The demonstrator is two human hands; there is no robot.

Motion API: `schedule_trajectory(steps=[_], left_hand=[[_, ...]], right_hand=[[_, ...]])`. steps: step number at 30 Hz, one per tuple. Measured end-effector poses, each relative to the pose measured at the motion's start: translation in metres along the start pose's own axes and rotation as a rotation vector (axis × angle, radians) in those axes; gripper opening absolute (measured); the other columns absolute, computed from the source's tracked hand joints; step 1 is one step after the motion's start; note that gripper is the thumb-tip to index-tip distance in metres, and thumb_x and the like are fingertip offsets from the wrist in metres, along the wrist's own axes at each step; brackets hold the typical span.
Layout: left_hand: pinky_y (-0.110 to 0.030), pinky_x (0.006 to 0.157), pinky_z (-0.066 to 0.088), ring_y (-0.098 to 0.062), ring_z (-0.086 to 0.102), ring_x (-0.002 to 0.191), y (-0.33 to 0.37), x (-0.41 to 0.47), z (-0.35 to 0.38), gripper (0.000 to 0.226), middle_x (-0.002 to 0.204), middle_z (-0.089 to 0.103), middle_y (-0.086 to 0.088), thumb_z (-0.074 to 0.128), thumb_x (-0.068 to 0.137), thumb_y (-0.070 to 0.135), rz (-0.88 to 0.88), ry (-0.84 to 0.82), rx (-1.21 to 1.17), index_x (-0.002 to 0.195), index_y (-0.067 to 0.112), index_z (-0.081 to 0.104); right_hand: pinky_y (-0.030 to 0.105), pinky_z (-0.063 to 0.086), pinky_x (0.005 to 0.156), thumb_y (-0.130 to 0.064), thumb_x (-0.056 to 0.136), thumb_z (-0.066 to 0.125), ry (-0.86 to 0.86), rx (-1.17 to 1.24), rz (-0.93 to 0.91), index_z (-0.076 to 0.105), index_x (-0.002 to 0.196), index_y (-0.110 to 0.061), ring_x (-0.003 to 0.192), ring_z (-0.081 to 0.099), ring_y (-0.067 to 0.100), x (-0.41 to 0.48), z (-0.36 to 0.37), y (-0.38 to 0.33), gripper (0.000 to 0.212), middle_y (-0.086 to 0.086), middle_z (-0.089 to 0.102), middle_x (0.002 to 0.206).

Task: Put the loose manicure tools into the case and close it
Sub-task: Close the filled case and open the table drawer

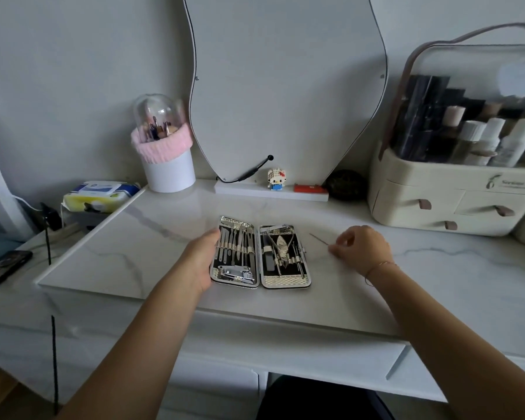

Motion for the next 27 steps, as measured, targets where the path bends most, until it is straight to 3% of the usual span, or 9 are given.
schedule_trajectory(steps=[3, 6, 10, 13, 16, 20, 22, 24, 27], left_hand=[[-0.043, 0.074, 0.057, -0.028, 0.065, 0.094, -0.004, -0.002, 0.01, 0.035, 0.108, 0.068, -0.013, 0.046, 0.093, 0.041, 0.003, 0.003, 0.015, 0.109, 0.014, 0.063], [-0.057, 0.104, 0.035, -0.03, 0.048, 0.127, -0.021, 0.032, 0.012, 0.059, 0.141, 0.05, -0.007, 0.049, 0.075, 0.053, 0.025, -0.012, 0.046, 0.128, 0.027, 0.053], [-0.051, 0.104, 0.039, -0.028, 0.055, 0.116, -0.012, -0.003, 0.043, 0.027, 0.123, 0.061, -0.007, 0.04, 0.095, 0.032, 0.061, 0.001, 0.038, 0.102, 0.02, 0.063], [-0.044, 0.107, 0.033, -0.023, 0.046, 0.123, -0.014, -0.011, 0.059, 0.036, 0.129, 0.049, 0.005, 0.037, 0.097, 0.028, 0.135, 0.003, 0.071, 0.129, 0.018, 0.052], [-0.027, 0.089, 0.034, -0.011, 0.045, 0.103, -0.013, -0.018, 0.072, 0.03, 0.11, 0.045, 0.009, 0.032, 0.101, 0.022, 0.299, 0.041, 0.198, 0.122, 0.015, 0.053], [-0.039, 0.114, 0.024, -0.02, 0.027, 0.139, -0.014, -0.017, 0.085, 0.048, 0.15, 0.033, -0.002, 0.035, 0.099, 0.037, 0.479, 0.141, 0.564, 0.142, 0.015, 0.036], [-0.041, 0.112, 0.026, -0.02, 0.029, 0.138, -0.009, -0.017, 0.09, 0.043, 0.146, 0.041, -0.004, 0.039, 0.097, 0.038, 0.606, 0.185, 0.708, 0.13, 0.014, 0.052], [-0.032, 0.1, 0.038, -0.012, 0.049, 0.12, -0.004, -0.023, 0.102, 0.036, 0.124, 0.058, 0.003, 0.044, 0.096, 0.04, 0.696, 0.063, 0.659, 0.114, 0.016, 0.063], [-0.027, 0.088, 0.049, -0.004, 0.062, 0.094, -0.002, -0.034, 0.127, 0.035, 0.104, 0.068, 0.009, 0.054, 0.09, 0.045, 0.545, -0.189, 0.411, 0.1, 0.016, 0.07]], right_hand=[[0.033, 0.05, 0.08, -0.026, 0.075, 0.072, -0.007, 0.018, -0.002, 0.062, 0.063, -0.026, 0.086, 0.063, 0.025, 0.005, -0.008, 0.009, 0.016, 0.001, 0.066, 0.078], [0.031, 0.05, 0.077, -0.027, 0.077, 0.071, -0.03, -0.055, -0.001, 0.068, 0.068, -0.02, 0.084, 0.063, 0.025, 0.012, -0.01, 0.015, 0.012, 0.005, 0.07, 0.083], [0.034, 0.048, 0.079, -0.028, 0.087, 0.058, -0.093, -0.258, 0.01, 0.064, 0.083, -0.009, 0.095, 0.06, 0.031, 0.017, -0.006, 0.017, 0.02, 0.012, 0.065, 0.096], [0.036, 0.046, 0.082, -0.024, 0.091, 0.048, -0.045, -0.267, 0.052, 0.062, 0.095, -0.003, 0.101, 0.056, 0.034, 0.009, -0.009, 0.026, 0.026, 0.017, 0.061, 0.104], [0.033, 0.038, 0.071, -0.017, 0.09, 0.043, 0.024, -0.176, 0.102, 0.051, 0.075, -0.005, 0.092, 0.053, 0.036, 0.003, -0.015, 0.039, 0.021, 0.019, 0.056, 0.09], [0.03, 0.023, 0.051, -0.013, 0.09, 0.048, 0.049, 0.056, -0.028, 0.03, 0.052, -0.011, 0.057, 0.03, 0.022, -0.006, -0.025, 0.035, 0.042, 0.006, 0.031, 0.055], [0.029, 0.021, 0.048, -0.015, 0.092, 0.05, 0.05, 0.162, -0.097, 0.031, 0.053, -0.012, 0.051, 0.025, 0.017, -0.014, -0.033, 0.025, 0.043, 0.002, 0.029, 0.051], [0.021, 0.025, 0.046, -0.019, 0.093, 0.051, 0.034, 0.266, -0.127, 0.043, 0.057, -0.014, 0.048, 0.03, 0.012, -0.021, -0.038, 0.013, 0.037, -0.002, 0.036, 0.05], [0.015, 0.036, 0.051, -0.022, 0.093, 0.053, -0.084, 0.503, -0.109, 0.061, 0.077, -0.014, 0.054, 0.042, 0.007, -0.033, -0.039, -0.005, 0.02, -0.005, 0.052, 0.06]])
Point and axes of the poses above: each hand's wrist, its own x-axis towards the middle knuckle, its own z-axis out of the palm, y = z × x, the point moved 3 cm from there along x, towards the middle knuckle
